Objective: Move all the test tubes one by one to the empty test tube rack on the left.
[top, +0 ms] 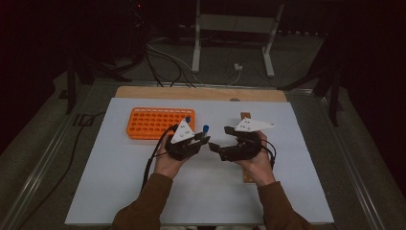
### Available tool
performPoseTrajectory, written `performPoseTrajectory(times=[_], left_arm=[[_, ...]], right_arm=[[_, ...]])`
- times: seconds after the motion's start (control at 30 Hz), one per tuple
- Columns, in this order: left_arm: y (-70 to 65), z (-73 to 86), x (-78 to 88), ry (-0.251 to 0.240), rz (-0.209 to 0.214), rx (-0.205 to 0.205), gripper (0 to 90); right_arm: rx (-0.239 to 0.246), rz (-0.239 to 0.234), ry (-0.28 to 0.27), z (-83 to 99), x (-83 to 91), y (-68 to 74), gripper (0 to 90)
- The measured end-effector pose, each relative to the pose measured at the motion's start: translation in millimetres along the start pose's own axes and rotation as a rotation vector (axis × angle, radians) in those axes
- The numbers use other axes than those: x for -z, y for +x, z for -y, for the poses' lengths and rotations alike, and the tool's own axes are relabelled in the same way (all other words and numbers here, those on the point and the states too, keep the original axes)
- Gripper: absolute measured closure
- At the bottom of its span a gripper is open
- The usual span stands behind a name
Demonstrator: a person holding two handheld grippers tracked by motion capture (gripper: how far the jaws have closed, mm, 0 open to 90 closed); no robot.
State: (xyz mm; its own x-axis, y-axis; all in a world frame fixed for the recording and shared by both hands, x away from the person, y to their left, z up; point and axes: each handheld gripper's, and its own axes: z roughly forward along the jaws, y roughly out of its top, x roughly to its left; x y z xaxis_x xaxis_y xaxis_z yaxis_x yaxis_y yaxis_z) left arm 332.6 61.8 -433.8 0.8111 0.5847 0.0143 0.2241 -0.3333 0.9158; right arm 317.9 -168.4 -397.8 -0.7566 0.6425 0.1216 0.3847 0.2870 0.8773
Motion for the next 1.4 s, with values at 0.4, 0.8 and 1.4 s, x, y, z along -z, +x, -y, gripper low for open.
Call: performPoseTrajectory(times=[0.4,0.8,1.4], left_arm=[[9.2,-0.4,10.4,-0.009,-0.028,0.010,77.4],[24.9,0.4,22.3,-0.030,-0.086,0.033,77.4],[60.1,14.4,16.3,-0.013,-0.208,0.107,77.4]], right_arm=[[-0.003,0.018,-0.023,12.6,15.2,-4.5,5.3],[-0.022,0.046,-0.042,29.9,32.3,-10.5,5.0],[-0.032,0.059,-0.050,45.1,49.3,-12.7,5.6]])
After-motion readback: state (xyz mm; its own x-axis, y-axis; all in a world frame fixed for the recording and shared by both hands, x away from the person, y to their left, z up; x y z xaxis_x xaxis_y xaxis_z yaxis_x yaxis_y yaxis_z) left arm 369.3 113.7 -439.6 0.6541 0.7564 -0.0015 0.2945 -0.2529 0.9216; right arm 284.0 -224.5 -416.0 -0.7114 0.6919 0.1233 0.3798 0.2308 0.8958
